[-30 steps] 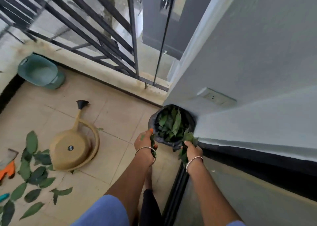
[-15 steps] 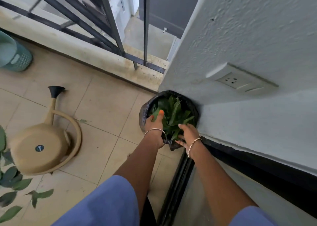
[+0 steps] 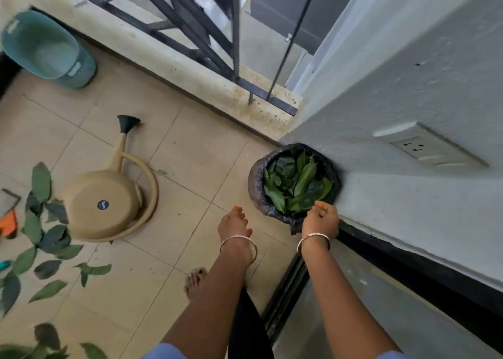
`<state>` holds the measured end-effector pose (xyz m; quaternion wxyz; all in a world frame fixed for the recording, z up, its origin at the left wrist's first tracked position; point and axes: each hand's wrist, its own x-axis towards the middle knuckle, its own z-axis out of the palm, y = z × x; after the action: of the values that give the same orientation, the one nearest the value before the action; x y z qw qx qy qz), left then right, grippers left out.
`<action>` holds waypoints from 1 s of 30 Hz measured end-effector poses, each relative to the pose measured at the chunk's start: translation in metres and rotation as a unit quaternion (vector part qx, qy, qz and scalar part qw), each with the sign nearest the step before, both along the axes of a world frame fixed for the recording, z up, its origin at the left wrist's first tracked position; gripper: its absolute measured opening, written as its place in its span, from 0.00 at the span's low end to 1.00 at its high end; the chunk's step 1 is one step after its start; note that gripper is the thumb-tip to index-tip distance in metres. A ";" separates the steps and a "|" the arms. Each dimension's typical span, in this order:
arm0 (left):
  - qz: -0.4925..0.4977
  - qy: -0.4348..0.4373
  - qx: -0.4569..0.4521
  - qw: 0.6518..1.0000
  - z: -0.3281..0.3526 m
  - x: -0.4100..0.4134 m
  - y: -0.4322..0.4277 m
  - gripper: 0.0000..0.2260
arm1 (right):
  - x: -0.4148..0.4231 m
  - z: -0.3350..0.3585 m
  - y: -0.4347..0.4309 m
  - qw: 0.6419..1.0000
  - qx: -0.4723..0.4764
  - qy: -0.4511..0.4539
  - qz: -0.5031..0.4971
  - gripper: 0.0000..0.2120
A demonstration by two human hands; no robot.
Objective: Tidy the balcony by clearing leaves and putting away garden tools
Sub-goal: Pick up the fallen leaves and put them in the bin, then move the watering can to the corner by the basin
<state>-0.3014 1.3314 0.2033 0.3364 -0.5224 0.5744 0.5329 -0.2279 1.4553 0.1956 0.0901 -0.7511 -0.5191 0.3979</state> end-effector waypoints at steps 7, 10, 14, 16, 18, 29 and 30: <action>0.099 0.043 -0.050 0.993 0.028 -0.045 -0.103 0.07 | -0.060 0.023 -0.096 0.973 0.016 0.044 0.227 0.11; 0.149 0.063 -0.085 0.983 0.028 -0.067 -0.156 0.08 | -0.097 0.012 -0.148 0.939 -0.081 0.068 0.326 0.11; 0.219 0.085 -0.113 0.965 0.032 -0.089 -0.218 0.06 | -0.134 -0.034 -0.211 0.907 -0.181 0.039 0.377 0.09; 0.235 0.092 -0.127 0.959 0.035 -0.096 -0.241 0.05 | -0.151 -0.048 -0.235 0.893 -0.225 0.002 0.389 0.07; 0.208 0.103 -0.138 0.963 0.032 -0.102 -0.262 0.04 | -0.166 -0.067 -0.257 0.871 -0.271 -0.042 0.408 0.06; 0.083 0.138 -0.203 0.966 -0.104 -0.096 -0.351 0.05 | -0.222 -0.215 -0.338 0.838 -0.397 -0.130 0.352 0.06; 0.077 0.141 -0.207 0.965 -0.111 -0.097 -0.354 0.06 | -0.222 -0.227 -0.343 0.834 -0.428 -0.131 0.323 0.07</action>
<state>-0.3982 0.9770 0.0920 0.0944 -0.5430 0.6717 0.4951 -0.4499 1.1121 -0.0313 -0.4429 -0.5496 -0.5165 0.4848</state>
